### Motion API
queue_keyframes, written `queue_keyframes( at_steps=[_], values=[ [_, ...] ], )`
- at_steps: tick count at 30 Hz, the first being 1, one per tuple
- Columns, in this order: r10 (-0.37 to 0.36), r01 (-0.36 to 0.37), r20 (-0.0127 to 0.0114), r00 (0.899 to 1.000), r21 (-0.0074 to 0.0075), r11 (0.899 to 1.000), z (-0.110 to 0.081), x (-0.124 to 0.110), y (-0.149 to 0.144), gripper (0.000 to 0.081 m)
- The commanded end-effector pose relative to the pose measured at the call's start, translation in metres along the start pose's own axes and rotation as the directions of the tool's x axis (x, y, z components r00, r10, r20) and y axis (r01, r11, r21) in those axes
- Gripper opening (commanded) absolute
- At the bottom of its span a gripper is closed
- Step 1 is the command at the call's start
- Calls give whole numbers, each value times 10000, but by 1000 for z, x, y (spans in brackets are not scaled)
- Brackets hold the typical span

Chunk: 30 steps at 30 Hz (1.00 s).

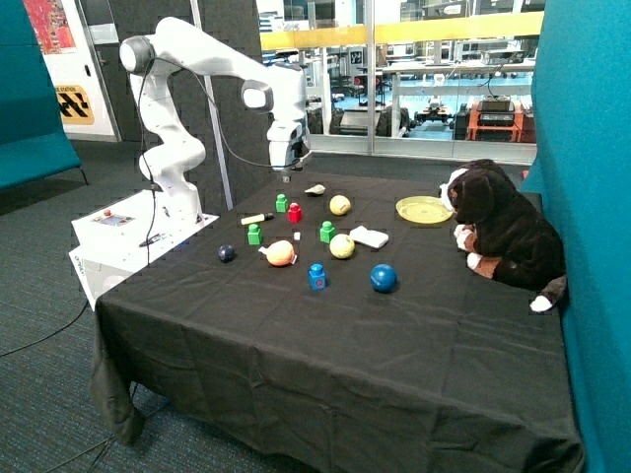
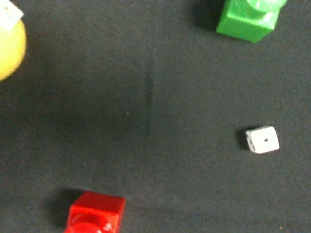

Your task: Stack green blocks

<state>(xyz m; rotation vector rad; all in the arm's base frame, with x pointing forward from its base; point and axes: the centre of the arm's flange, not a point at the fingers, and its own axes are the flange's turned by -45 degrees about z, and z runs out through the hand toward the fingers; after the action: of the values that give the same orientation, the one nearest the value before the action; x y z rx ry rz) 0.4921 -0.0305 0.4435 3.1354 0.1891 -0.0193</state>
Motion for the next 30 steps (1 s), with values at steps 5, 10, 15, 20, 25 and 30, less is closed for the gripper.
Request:
queue_keyframes(
  at_steps=[5, 10, 15, 20, 25, 30],
  values=[
    [83, -83, -123, 9999, -2, 10000, 12, -25, 20, 320],
    [70, -70, -123, 9999, -3, 10000, 17, -28, 28, 318],
    [40, -40, -123, 9999, -3, 10000, 25, -34, 37, 315],
    [58, -58, -123, 9999, -3, 10000, 34, -39, 48, 344],
    [53, -53, -123, 9999, -3, 10000, 39, -41, 58, 472],
    [-42, 42, -123, 9999, -4, 10000, 42, -42, 65, 527]
  ],
)
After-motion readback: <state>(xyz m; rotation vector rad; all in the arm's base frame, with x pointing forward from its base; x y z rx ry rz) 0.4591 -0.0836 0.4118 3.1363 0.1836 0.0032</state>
